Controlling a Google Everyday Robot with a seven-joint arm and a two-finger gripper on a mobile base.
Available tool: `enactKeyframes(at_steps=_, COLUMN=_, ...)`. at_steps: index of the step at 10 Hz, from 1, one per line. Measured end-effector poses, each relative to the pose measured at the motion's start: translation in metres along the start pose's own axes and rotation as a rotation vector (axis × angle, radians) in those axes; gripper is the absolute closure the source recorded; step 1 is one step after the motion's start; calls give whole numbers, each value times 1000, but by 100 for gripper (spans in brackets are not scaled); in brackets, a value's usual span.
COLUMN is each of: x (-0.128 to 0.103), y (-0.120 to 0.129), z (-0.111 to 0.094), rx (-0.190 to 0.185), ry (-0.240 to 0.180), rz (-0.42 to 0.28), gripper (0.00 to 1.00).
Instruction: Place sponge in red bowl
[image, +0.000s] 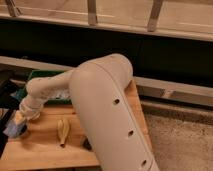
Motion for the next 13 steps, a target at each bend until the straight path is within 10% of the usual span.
enactKeyframes(at_steps=5, x=1, y=-26, z=-61, rx=-56, ry=-82, rz=56, gripper=100)
enactKeyframes(at_steps=13, x=33, y=-101, z=-200, rx=10, ry=-236, rz=233, gripper=100)
